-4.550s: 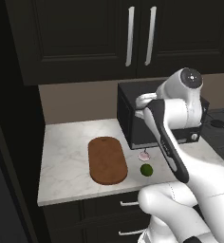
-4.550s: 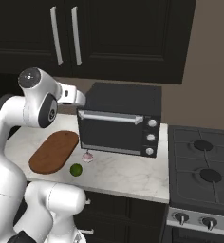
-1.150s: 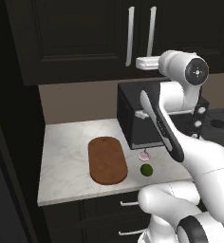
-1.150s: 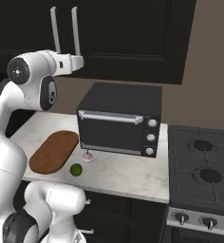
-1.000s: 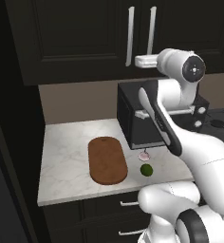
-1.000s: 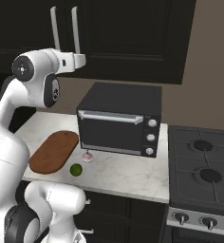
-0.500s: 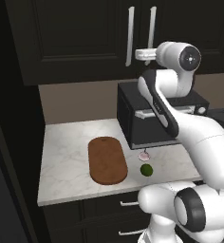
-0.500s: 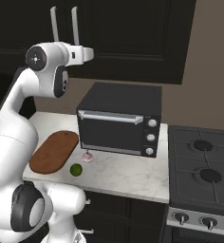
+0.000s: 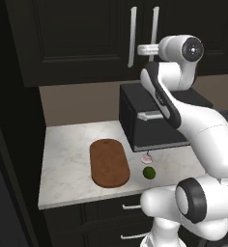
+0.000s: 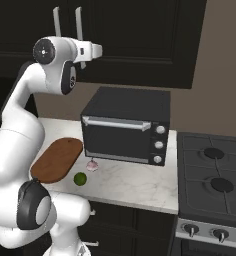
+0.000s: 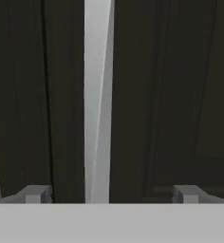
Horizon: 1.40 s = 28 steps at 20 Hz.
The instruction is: Open the cabinet. Place the bowl and condiment on the counter. Then place the lime and garlic on the cutting board.
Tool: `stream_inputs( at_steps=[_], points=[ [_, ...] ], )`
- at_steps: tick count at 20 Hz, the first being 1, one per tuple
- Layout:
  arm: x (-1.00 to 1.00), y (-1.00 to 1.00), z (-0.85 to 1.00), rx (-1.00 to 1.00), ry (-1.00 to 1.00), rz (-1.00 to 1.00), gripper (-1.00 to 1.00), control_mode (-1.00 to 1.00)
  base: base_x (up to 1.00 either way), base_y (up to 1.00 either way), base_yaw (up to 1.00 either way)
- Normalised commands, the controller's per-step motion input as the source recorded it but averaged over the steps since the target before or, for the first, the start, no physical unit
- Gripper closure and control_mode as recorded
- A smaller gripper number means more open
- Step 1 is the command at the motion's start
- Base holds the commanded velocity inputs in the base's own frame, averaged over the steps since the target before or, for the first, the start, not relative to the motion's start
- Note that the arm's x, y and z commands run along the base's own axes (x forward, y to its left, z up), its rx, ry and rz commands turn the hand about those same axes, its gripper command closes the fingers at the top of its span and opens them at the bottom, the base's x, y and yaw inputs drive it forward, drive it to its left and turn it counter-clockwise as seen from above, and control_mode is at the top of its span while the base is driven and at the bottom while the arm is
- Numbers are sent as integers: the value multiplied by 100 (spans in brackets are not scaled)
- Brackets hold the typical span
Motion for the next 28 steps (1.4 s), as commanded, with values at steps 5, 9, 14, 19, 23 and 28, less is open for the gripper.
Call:
stream_inputs(
  at_steps=[5, 9, 14, 19, 23, 28],
  points=[
    [16, 0, 0, 0, 0, 0, -100, -100, 0, 0, 0],
    [15, 0, 0, 0, 0, 0, -100, -100, 0, 0, 0],
    [10, 0, 0, 0, 0, 0, -100, -100, 0, 0, 0],
    [9, 1, 0, 0, 0, 0, -100, -100, 0, 0, 0],
    [8, 6, 0, 0, 0, 0, -100, -100, 0, 0, 0],
    [9, 11, 0, 0, 0, 0, 100, -100, 0, 0, 0]
  ],
)
